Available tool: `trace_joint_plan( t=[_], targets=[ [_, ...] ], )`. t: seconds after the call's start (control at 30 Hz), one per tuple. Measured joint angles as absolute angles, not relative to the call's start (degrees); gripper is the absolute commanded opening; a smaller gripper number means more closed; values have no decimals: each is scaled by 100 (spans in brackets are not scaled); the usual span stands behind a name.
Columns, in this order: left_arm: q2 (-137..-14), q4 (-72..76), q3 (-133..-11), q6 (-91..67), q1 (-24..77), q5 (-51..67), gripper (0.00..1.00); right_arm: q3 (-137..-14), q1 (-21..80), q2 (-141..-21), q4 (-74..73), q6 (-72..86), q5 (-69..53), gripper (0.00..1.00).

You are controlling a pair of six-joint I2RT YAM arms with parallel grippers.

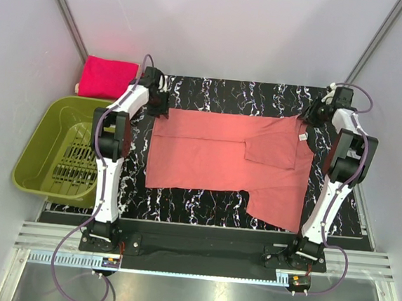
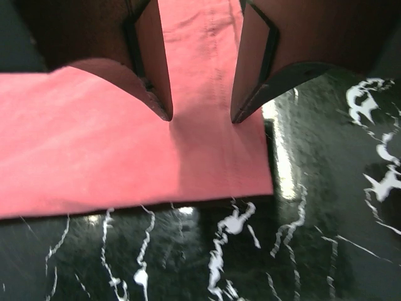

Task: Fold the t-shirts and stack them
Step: Fold the tshirt

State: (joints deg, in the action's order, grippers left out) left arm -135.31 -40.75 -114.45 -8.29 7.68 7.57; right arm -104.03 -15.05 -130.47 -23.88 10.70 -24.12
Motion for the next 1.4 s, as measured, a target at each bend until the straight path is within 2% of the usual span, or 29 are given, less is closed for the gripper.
trace_joint_plan(
  t=[0.13, 0.33, 0.4, 0.47, 0.5, 0.6, 0.87, 1.03, 1.1, 1.17, 1.4],
  targets=[
    [-13563, -4069, -11454, -856, 722, 786, 48, -10615, -1592, -13194, -2379, 976, -2659, 40],
    [-13576, -4073, -11474, -862, 716, 797, 48, -10726, -1619, -13482, -2392, 873, -2873, 43],
    [-13576, -4073, -11474, -864, 716, 794, 48, -10726, -1619, -13548, -2392, 845, -2910, 41],
    [-13581, -4071, -11474, -864, 711, 797, 49, -10757, -1619, -13594, -2392, 808, -2956, 32],
    [-13583, -4071, -11476, -864, 709, 797, 49, -10781, -1619, -13611, -2390, 794, -2965, 18],
    [-13585, -4073, -11480, -867, 707, 799, 49, -10833, -1619, -13625, -2390, 744, -2941, 0],
    [-13743, -4217, -11743, -1002, 642, 891, 50, -10372, -1697, -13469, -1949, 1096, -2620, 0],
    [-13786, -4244, -11815, -1105, 585, 998, 50, -9904, -1765, -13316, -1483, 1588, -2617, 7],
    [-13786, -4244, -11817, -1111, 582, 1004, 50, -9701, -1769, -13233, -1240, 1809, -2615, 6],
    [-13786, -4244, -11817, -1125, 582, 1007, 50, -9496, -1776, -13148, -993, 1997, -2624, 0],
    [-13808, -4270, -11854, -1168, 572, 1013, 50, -8689, -1949, -12975, 80, 2794, -2801, 0]
  ],
)
